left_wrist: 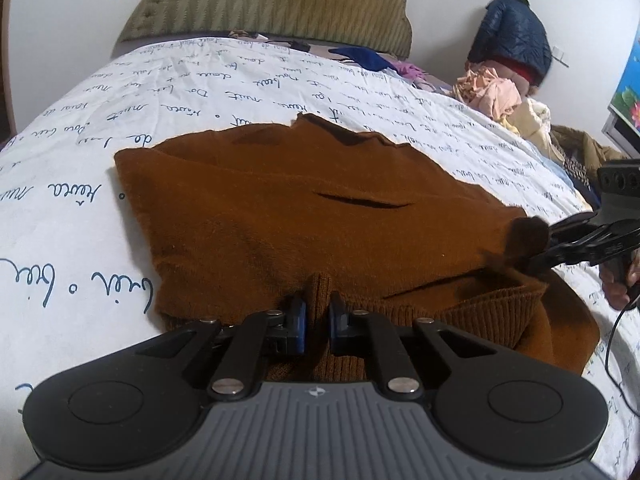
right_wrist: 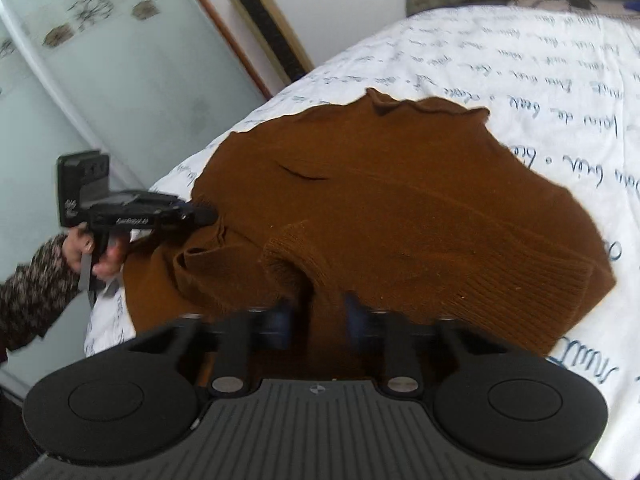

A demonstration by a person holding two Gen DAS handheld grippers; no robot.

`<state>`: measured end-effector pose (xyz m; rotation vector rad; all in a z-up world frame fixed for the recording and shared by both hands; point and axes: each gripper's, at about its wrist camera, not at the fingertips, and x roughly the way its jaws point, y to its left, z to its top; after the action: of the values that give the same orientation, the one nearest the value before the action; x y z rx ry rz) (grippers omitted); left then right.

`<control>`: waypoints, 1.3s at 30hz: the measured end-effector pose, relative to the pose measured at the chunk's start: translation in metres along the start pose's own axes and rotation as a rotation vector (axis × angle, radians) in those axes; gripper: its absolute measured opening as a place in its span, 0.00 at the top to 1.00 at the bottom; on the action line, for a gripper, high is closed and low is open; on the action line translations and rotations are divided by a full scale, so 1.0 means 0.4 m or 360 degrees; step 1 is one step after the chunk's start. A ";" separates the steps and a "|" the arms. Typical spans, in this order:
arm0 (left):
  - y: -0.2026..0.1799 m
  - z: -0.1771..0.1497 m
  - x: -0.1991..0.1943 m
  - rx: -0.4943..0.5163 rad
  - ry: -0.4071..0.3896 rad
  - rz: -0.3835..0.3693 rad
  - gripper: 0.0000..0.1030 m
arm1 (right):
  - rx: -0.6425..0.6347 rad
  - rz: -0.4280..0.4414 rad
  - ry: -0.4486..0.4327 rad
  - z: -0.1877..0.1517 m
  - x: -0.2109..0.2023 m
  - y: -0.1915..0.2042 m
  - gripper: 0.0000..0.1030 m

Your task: Fold small clothes

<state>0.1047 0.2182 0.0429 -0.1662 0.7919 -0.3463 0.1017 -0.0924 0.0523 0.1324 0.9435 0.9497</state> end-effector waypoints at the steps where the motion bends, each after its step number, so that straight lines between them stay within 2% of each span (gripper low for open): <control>1: 0.002 0.001 0.000 -0.0016 -0.0007 -0.0003 0.90 | 0.0006 0.0005 -0.0020 0.001 0.004 0.001 0.81; 5: 0.014 0.006 -0.007 -0.0086 -0.0029 -0.0034 0.90 | 0.0079 0.0041 -0.0137 0.002 -0.008 0.007 0.85; 11: 0.022 0.016 -0.027 -0.0171 -0.0098 -0.0059 0.90 | 0.0154 -0.0009 -0.0281 0.011 -0.041 0.009 0.87; 15: 0.027 0.039 -0.042 -0.0208 -0.0156 -0.0044 0.90 | 0.0243 0.0007 -0.0386 0.025 -0.062 -0.004 0.88; 17: 0.033 0.054 -0.048 -0.0231 -0.0193 -0.0038 0.90 | 0.0287 -0.0004 -0.0395 0.032 -0.066 -0.016 0.88; 19: 0.038 0.066 -0.050 -0.0250 -0.0216 -0.0021 0.90 | 0.0324 0.0002 -0.0340 0.032 -0.055 -0.029 0.88; 21: 0.040 0.067 -0.044 -0.0253 -0.0204 -0.0017 0.90 | 0.0258 -0.0068 -0.0318 0.023 -0.056 -0.023 0.83; 22: 0.038 0.065 -0.042 -0.0248 -0.0199 -0.0010 0.90 | 0.0246 -0.0060 -0.0268 0.020 -0.054 -0.027 0.75; 23: 0.036 0.062 -0.041 -0.0239 -0.0195 -0.0001 0.90 | 0.0260 -0.0040 -0.0229 0.015 -0.052 -0.032 0.52; 25: 0.039 0.051 -0.042 -0.0244 -0.0195 0.0006 0.90 | 0.0259 -0.0040 -0.0196 0.005 -0.049 -0.040 0.21; 26: 0.043 0.047 -0.043 -0.0261 -0.0197 0.0005 0.90 | 0.0242 -0.0040 -0.0194 0.002 -0.049 -0.040 0.20; 28: 0.055 0.036 -0.050 -0.0307 -0.0213 0.0004 0.90 | 0.0245 0.0014 -0.0193 0.004 -0.044 -0.044 0.23; 29: 0.061 0.033 -0.054 -0.0327 -0.0218 0.0002 0.90 | 0.0235 0.0026 -0.0170 0.011 -0.035 -0.043 0.29; 30: 0.066 0.030 -0.059 -0.0342 -0.0224 0.0009 0.90 | 0.0201 -0.0019 -0.0135 0.018 -0.024 -0.036 0.33; 33: 0.075 0.024 -0.067 -0.0357 -0.0233 0.0034 0.90 | 0.0143 -0.0147 -0.0033 0.037 0.021 -0.023 0.53; 34: 0.077 0.022 -0.069 -0.0364 -0.0235 0.0035 0.90 | 0.0145 -0.0176 -0.0002 0.038 0.036 -0.024 0.68; 35: 0.078 0.019 -0.069 -0.0369 -0.0232 0.0033 0.90 | 0.0154 -0.0187 0.0024 0.039 0.049 -0.026 0.72; 38: 0.078 0.014 -0.069 -0.0375 -0.0232 0.0044 0.90 | 0.0204 -0.0140 -0.0032 0.032 0.041 -0.035 0.83; 39: 0.079 0.011 -0.070 -0.0379 -0.0236 0.0043 0.90 | 0.0221 -0.0114 -0.0067 0.028 0.030 -0.037 0.83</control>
<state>0.0974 0.2579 0.0561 -0.3996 0.6862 -0.2104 0.1220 -0.0891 0.0443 0.2335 0.9688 0.8125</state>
